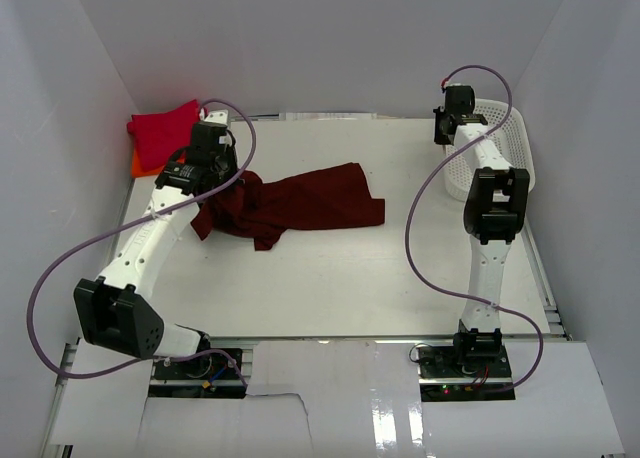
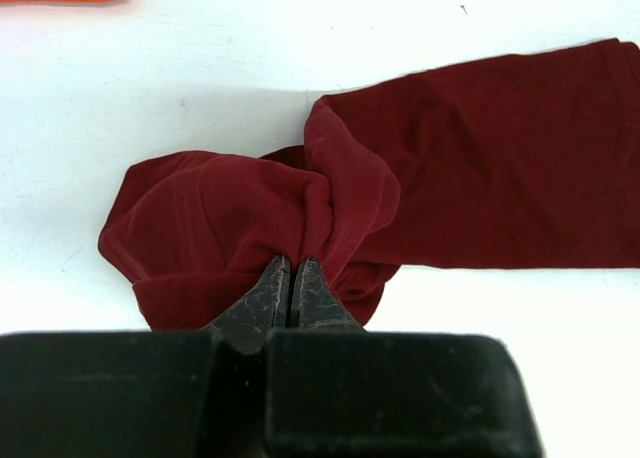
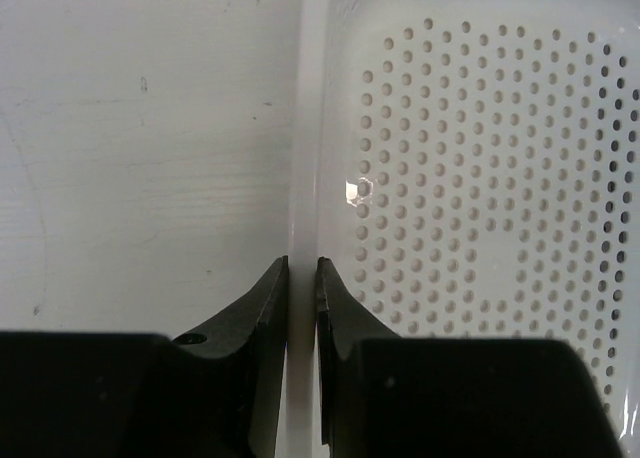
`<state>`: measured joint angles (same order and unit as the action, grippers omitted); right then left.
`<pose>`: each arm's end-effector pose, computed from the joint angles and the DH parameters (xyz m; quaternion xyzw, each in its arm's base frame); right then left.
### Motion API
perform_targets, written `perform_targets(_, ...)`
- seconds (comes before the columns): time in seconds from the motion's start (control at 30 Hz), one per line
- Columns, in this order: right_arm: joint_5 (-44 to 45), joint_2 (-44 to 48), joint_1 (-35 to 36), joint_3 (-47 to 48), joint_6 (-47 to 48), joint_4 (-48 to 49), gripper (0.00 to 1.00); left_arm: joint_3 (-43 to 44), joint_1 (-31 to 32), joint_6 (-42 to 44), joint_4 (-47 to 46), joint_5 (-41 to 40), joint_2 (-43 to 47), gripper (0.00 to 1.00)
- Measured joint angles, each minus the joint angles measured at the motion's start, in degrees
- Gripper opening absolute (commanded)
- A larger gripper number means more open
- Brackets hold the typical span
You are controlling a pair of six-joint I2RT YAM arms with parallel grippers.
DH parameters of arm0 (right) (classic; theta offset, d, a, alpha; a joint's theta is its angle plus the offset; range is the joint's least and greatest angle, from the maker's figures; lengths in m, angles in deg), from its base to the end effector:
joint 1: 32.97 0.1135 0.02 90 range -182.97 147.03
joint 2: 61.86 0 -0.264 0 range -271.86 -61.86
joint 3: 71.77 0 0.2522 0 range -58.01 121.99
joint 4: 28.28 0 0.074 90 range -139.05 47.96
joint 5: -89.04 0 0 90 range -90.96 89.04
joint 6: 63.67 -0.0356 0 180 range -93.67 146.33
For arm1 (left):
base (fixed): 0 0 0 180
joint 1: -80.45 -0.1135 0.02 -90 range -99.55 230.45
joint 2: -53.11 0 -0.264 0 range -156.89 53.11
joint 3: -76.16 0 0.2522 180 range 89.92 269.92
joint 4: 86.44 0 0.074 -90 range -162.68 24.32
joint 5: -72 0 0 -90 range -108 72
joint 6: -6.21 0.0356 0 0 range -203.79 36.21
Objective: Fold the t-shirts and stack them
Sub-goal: Flatten out the tshirt
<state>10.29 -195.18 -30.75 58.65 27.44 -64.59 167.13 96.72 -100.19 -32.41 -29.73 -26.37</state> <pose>0.5373 0.0139 0.2240 0.0159 0.8999 -0.0844 0.4276 0.2892 -0.0769 0.3497 -0.0422 0.9106 -0.0228 0.4105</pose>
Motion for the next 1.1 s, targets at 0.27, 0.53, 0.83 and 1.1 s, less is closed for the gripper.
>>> perform_targets(0.27,0.0,-0.13,-0.94,3.04,1.44,-2.99,0.41,0.0,0.0,0.04,0.0,2.69,-1.27,0.0)
perform_targets(0.53,-0.22,2.84,-1.14,-0.5,2.8,-0.79,0.92,0.0,0.0,0.02,0.0,4.83,-1.4,0.0)
perform_targets(0.83,-7.52,18.75,1.4,-3.56,3.76,-1.42,0.93,-0.11,0.0,-0.37,0.02,7.34,-1.4,0.0)
perform_targets(1.1,-22.36,36.68,6.64,-18.16,-0.92,-0.2,0.92,-0.11,0.0,-1.6,0.02,10.1,-1.29,0.0)
